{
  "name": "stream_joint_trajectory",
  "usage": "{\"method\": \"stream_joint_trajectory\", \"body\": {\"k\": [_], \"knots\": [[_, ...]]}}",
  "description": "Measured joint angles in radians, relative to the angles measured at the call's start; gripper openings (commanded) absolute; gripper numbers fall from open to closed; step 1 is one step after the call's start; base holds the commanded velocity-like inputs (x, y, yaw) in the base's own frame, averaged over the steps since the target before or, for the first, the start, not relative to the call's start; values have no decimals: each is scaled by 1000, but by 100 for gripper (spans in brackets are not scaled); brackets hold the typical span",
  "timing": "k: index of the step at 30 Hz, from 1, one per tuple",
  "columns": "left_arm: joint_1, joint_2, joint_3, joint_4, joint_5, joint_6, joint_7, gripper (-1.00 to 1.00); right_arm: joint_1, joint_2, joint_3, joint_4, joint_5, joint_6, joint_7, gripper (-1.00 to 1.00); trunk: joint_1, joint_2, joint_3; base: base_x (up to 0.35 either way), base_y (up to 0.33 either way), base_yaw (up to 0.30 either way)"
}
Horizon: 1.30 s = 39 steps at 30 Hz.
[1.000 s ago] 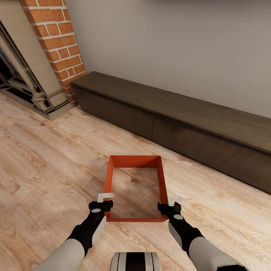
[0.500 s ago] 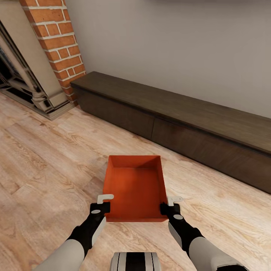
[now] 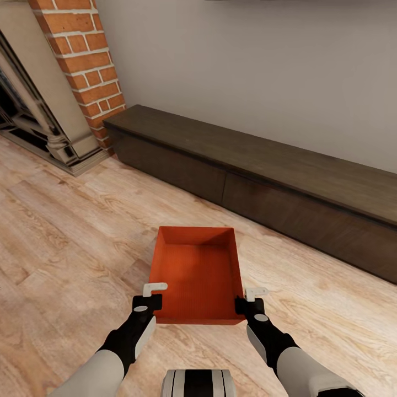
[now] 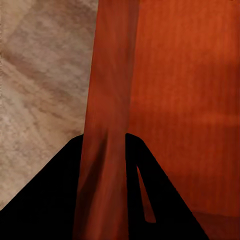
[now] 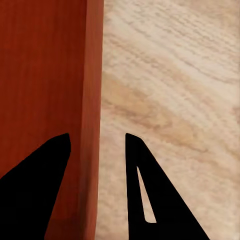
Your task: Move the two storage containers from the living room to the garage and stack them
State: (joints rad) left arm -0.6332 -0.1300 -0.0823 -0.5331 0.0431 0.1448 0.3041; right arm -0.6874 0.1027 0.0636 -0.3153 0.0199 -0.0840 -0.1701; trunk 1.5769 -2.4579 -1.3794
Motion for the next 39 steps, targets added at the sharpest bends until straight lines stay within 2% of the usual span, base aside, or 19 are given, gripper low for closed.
{"method": "stream_joint_trajectory", "body": {"k": [39], "knots": [[0, 0, 0, 2, 1, 1, 0, -100, 1, 0, 4, 1, 0, 1, 8, -100, -149, 273, 122, 0, 0, 0]]}}
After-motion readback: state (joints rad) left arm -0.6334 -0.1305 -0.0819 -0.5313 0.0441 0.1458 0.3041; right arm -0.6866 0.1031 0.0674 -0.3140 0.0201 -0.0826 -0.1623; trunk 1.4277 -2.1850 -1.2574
